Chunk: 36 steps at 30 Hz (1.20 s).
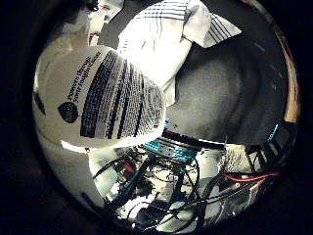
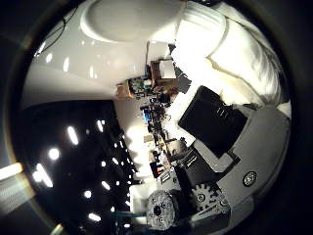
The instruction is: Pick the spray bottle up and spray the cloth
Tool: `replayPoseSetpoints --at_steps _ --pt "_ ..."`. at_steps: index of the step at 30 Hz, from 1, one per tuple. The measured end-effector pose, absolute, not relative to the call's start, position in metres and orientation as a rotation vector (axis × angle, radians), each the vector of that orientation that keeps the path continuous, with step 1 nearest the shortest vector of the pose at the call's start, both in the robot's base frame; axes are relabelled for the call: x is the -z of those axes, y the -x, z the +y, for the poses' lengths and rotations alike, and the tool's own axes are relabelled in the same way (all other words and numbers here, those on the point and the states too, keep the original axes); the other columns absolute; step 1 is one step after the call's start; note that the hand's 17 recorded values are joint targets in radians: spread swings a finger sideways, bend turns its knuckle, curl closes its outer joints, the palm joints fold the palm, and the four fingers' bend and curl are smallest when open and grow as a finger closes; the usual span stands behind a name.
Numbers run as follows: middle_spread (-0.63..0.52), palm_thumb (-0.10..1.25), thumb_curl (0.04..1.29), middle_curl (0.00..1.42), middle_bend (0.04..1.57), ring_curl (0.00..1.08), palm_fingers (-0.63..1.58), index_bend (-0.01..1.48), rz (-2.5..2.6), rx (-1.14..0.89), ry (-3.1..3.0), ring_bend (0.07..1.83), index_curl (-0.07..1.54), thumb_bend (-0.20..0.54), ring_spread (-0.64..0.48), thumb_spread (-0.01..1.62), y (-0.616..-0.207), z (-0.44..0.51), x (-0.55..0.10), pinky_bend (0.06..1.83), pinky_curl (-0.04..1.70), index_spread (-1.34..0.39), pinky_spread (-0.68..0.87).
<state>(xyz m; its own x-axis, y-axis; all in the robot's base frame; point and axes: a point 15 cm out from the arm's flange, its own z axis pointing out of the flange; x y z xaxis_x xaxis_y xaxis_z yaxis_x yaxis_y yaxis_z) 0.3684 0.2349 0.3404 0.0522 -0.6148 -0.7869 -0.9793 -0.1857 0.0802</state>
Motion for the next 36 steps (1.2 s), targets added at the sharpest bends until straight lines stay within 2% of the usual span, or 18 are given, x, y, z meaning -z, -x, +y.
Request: replayPoseSetpoints --at_steps 5,11,16,23,27,31,36 --pt "-0.19 1.05 1.1 0.66 1.31 0.57 1.24 1.15 1.539 -0.917 1.862 1.43 0.62 -0.008 -0.2 0.9 -0.362 0.235 -0.373 1.28 0.62 -0.26 -0.32" --pt "-0.19 1.05 1.1 0.66 1.3 0.56 1.24 1.14 1.413 -0.812 1.9 1.43 0.62 -0.009 -0.2 0.9 -0.332 0.236 -0.449 1.28 0.62 -0.26 -0.32" --pt "-0.19 1.05 1.09 0.66 1.3 0.56 1.24 1.14 1.354 -0.755 1.916 1.43 0.62 -0.009 -0.2 0.9 -0.309 0.235 -0.486 1.28 0.62 -0.26 -0.32" --pt "-0.19 1.05 1.09 0.66 1.3 0.56 1.24 1.14 1.426 -0.792 1.917 1.43 0.62 -0.009 -0.2 0.9 -0.326 0.236 -0.446 1.28 0.62 -0.27 -0.32" --pt "-0.19 1.05 1.09 0.66 1.31 0.56 1.24 1.14 1.532 -0.746 1.926 1.43 0.63 -0.009 -0.2 0.9 -0.345 0.232 -0.385 1.28 0.62 -0.27 -0.32" --pt "-0.19 1.06 1.09 0.66 1.31 0.56 1.24 1.14 1.602 -0.778 1.965 1.43 0.63 -0.01 -0.2 0.9 -0.337 0.236 -0.324 1.28 0.62 -0.27 -0.32" --pt "-0.19 1.05 1.09 0.66 1.31 0.56 1.24 1.14 1.581 -0.775 1.983 1.43 0.63 -0.011 -0.2 0.89 -0.334 0.238 -0.323 1.28 0.62 -0.27 -0.32"
